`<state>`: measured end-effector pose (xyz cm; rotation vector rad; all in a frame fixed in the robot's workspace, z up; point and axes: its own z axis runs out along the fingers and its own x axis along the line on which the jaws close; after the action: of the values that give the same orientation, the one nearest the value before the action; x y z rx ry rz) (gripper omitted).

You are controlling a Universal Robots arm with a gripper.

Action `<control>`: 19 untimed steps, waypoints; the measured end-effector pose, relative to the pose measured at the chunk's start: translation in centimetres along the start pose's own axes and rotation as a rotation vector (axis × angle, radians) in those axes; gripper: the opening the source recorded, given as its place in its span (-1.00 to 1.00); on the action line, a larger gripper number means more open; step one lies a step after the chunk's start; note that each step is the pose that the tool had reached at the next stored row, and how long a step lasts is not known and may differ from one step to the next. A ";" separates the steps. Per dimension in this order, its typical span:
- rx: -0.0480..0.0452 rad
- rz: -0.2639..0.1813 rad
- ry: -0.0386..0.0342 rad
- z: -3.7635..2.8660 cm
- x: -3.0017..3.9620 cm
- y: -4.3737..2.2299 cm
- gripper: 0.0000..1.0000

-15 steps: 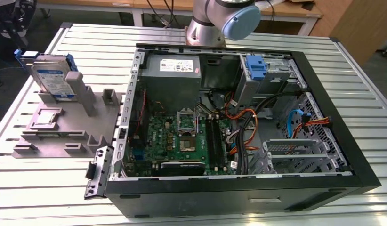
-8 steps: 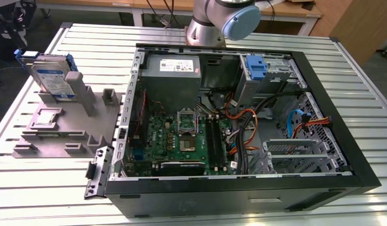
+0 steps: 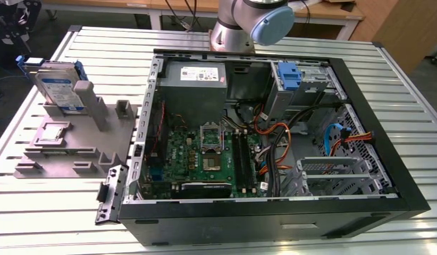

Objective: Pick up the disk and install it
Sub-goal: 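Pick up the disk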

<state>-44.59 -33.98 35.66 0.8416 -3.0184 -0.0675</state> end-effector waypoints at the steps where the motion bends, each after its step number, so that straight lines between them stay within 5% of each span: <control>1: -0.0001 -0.018 0.0008 0.01 0.00 0.00 -0.80; 19: -0.0013 -0.301 0.0130 0.08 0.00 0.00 -0.80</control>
<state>-44.59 -33.98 35.58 1.2828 -2.8520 -0.0649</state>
